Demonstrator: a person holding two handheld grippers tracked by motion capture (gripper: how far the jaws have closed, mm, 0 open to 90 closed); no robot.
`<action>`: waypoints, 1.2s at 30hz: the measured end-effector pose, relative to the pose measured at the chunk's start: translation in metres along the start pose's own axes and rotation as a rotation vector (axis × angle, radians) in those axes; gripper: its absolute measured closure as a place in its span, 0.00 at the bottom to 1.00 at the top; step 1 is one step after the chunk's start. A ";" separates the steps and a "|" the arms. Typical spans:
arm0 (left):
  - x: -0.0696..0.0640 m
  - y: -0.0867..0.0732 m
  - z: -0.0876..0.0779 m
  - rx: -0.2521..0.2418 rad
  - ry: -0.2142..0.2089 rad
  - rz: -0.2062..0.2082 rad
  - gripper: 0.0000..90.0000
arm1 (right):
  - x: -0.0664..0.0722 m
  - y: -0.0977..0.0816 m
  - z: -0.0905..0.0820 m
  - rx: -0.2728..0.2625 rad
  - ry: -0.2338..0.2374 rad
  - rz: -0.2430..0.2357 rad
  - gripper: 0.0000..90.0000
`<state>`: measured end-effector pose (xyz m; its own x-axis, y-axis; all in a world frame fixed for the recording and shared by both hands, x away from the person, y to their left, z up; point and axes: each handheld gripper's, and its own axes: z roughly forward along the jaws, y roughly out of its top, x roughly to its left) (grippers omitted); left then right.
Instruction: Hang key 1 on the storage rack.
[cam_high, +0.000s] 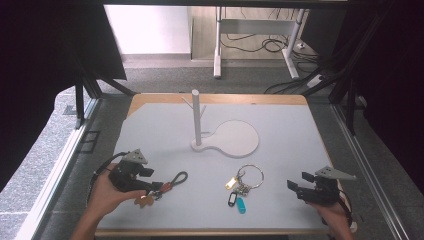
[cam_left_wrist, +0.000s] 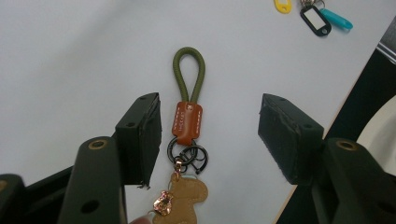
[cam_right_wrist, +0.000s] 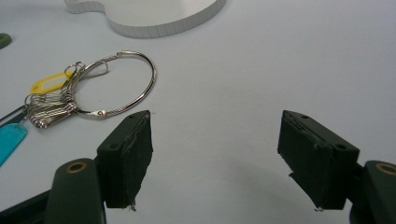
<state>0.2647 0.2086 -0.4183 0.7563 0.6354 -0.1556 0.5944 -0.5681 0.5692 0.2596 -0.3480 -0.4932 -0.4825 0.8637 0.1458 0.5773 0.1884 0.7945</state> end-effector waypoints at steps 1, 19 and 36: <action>0.001 0.001 0.000 0.009 -0.004 0.004 0.45 | 0.000 0.000 0.000 0.000 0.000 -0.001 0.30; 0.003 0.017 0.023 0.154 -0.009 0.050 0.47 | 0.003 -0.002 0.006 0.032 -0.005 -0.013 0.30; 0.009 0.031 0.062 0.351 -0.019 0.095 0.52 | 0.006 -0.004 0.011 0.063 -0.006 -0.022 0.30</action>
<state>0.3065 0.1641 -0.4522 0.8158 0.5630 -0.1325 0.5762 -0.7711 0.2709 0.2615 -0.3387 -0.5015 -0.4917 0.8618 0.1247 0.6066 0.2363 0.7591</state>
